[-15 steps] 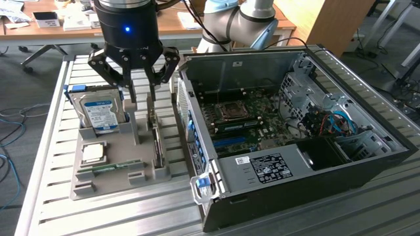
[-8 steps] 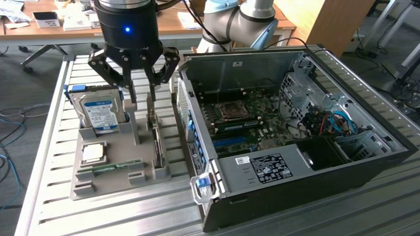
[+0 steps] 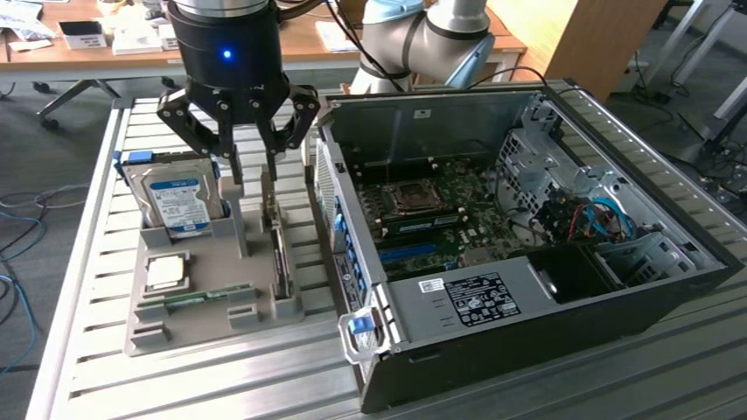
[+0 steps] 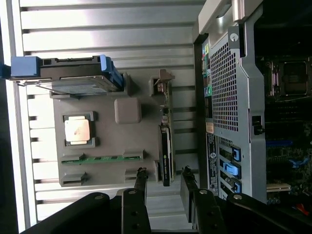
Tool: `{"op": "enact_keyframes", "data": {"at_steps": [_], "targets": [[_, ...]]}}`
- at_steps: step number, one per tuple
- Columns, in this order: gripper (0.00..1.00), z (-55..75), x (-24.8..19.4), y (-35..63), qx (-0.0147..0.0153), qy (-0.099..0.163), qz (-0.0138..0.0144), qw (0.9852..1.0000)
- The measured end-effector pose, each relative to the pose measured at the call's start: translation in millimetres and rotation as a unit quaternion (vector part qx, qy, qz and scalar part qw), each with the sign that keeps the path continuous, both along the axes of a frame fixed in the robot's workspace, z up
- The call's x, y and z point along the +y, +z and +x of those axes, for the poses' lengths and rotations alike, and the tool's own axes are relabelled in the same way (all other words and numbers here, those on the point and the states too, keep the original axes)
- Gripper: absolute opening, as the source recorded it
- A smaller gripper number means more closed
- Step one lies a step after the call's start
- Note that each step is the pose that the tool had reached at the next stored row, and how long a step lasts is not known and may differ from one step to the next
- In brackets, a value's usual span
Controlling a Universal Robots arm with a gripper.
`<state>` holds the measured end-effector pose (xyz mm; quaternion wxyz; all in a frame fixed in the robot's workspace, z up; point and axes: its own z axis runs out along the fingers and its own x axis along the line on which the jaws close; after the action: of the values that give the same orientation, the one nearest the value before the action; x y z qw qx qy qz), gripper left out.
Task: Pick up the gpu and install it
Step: 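Pick up the gpu and move the gpu toward the slot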
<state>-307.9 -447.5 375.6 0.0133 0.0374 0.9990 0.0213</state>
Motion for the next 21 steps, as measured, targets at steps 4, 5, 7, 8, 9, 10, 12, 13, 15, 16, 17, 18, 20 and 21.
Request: {"op": "enact_keyframes", "data": {"at_steps": [4, 5, 7, 8, 9, 10, 12, 13, 15, 16, 17, 18, 20, 21], "targets": [[0.42, 0.0, 0.0, 0.0, 0.0, 0.0, 0.0, 1.0], [0.42, 0.0, 0.0, 0.0, 0.0, 0.0, 0.0, 1.0], [0.42, 0.0, 0.0, 0.0, 0.0, 0.0, 0.0, 1.0], [0.42, 0.0, 0.0, 0.0, 0.0, 0.0, 0.0, 1.0], [0.42, 0.0, 0.0, -0.1, 0.0, 0.0, 0.0, 1.0], [0.42, 0.0, 0.0, -0.7, -0.0001, 0.0, 0.0001, 1.0], [0.42, 0.0, 0.0, -2.4, -0.0001, 0.0, 0.0001, 1.0], [0.42, 0.0, 0.0, -3.5, 0.0, 0.0, 0.0, 1.0], [0.42, 0.0, 0.0, -6.3, 0.0, 0.0, 0.0, 1.0], [0.42, 0.0, 0.0, -7.8, 0.0, 0.0, 0.0, 1.0], [0.42, 0.0, 0.0, -9.2, 0.0, 0.0, 0.0, 1.0], [0.42, 0.0, 0.0, -10.5, 0.0, 0.0, 0.0, 1.0], [0.42, 0.0, 0.0, -13.0, 0.0, 0.0, 0.0, 1.0], [0.42, 0.0, 0.0, -14.2, 0.0, 0.0, 0.0, 1.0]]}}
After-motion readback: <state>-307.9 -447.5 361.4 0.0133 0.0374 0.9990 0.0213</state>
